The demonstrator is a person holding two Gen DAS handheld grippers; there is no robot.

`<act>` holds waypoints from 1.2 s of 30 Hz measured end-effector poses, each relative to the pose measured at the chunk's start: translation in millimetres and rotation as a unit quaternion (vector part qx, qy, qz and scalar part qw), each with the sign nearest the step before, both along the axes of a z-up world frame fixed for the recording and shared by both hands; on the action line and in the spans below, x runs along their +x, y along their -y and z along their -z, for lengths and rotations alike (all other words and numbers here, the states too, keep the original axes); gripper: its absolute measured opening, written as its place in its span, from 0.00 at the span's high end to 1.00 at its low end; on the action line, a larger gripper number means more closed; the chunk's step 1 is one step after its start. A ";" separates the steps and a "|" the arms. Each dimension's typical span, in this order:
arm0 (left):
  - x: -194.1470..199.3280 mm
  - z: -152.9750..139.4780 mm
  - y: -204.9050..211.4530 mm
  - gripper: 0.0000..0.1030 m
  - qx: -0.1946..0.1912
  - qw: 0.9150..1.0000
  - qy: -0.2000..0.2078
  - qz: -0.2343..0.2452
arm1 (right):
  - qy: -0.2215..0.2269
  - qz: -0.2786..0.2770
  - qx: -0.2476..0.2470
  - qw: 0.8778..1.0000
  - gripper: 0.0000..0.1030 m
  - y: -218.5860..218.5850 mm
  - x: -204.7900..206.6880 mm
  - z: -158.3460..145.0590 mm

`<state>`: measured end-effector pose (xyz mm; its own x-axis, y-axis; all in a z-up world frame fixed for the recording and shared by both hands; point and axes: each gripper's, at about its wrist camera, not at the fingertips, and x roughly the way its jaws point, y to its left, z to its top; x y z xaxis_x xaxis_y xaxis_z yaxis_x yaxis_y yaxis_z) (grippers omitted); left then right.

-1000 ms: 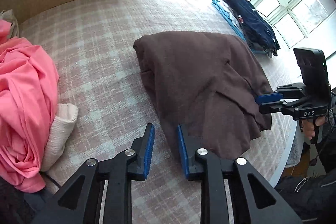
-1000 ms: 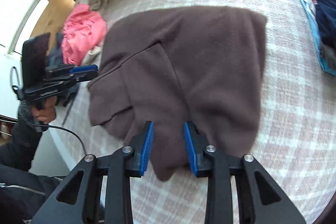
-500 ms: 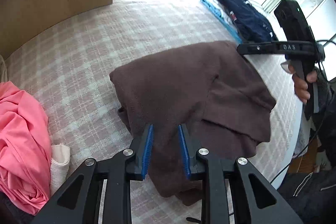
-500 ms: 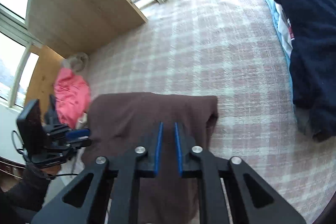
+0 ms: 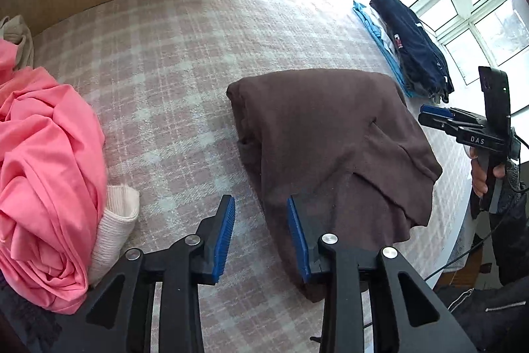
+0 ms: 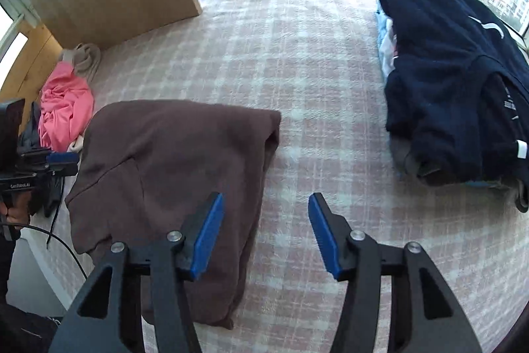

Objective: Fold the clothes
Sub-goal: 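Slide both grippers under the folded pullover edge and grasp it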

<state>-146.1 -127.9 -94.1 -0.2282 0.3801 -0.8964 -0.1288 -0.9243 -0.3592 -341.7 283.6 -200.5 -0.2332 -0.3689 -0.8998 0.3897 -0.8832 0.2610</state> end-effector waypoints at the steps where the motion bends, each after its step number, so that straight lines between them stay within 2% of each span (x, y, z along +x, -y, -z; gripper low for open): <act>1: -2.7 1.7 -2.9 0.66 0.005 1.000 0.001 0.000 | 0.007 0.002 -0.006 1.000 0.49 0.4 -1.3 3.3; 3: -9.6 6.3 -7.7 0.65 0.006 1.000 0.002 -0.002 | 0.015 0.012 -0.010 1.000 0.49 -0.3 -5.5 9.0; 8: -20.7 15.4 -2.7 0.57 0.018 1.000 0.017 -0.017 | 0.042 0.044 -0.062 0.996 0.49 -11.7 -16.6 14.8; 13: -21.7 10.0 5.4 0.57 0.028 0.999 0.016 -0.034 | 0.036 0.033 -0.040 0.998 0.48 -12.9 -16.2 15.5; 15: -21.6 7.1 8.1 0.55 0.027 0.999 0.007 -0.037 | 0.038 0.035 -0.040 0.998 0.42 -13.9 -14.9 19.7; 19: -26.1 19.3 7.5 0.55 0.036 0.998 0.020 -0.037 | 0.059 0.046 -0.077 0.994 0.42 -22.0 -15.0 25.7; 22: -26.6 22.9 8.0 0.53 0.047 0.998 0.021 -0.036 | 0.062 0.035 -0.108 0.992 0.38 -27.7 -13.1 28.8; 24: -26.2 26.3 9.2 0.50 0.051 0.998 0.022 -0.039 | 0.050 0.016 -0.104 0.993 0.34 -24.8 -8.9 27.1; 27: -26.2 31.2 9.2 0.46 0.063 0.997 0.029 -0.041 | 0.041 -0.010 -0.089 0.995 0.33 -14.9 -4.4 25.1; 29: -25.8 31.2 3.0 0.44 0.061 0.997 0.027 -0.032 | 0.040 -0.026 -0.085 0.995 0.36 -8.5 -2.2 24.2; 30: -25.6 31.2 0.0 0.44 0.061 0.997 0.027 -0.028 | 0.041 -0.032 -0.086 0.995 0.45 -6.3 -0.9 23.5; 31: -25.2 31.8 -5.1 0.44 0.060 0.998 0.028 -0.019 | 0.041 -0.039 -0.086 0.995 0.46 -4.2 0.4 22.9; 33: -23.1 30.0 -18.9 0.44 0.033 0.999 0.012 0.002 | 0.041 -0.047 -0.078 0.995 0.49 -0.2 -0.5 23.3; 36: -23.6 29.0 -32.3 0.48 0.015 1.000 0.003 0.020 | 0.049 -0.050 -0.077 0.995 0.52 2.5 -4.5 26.5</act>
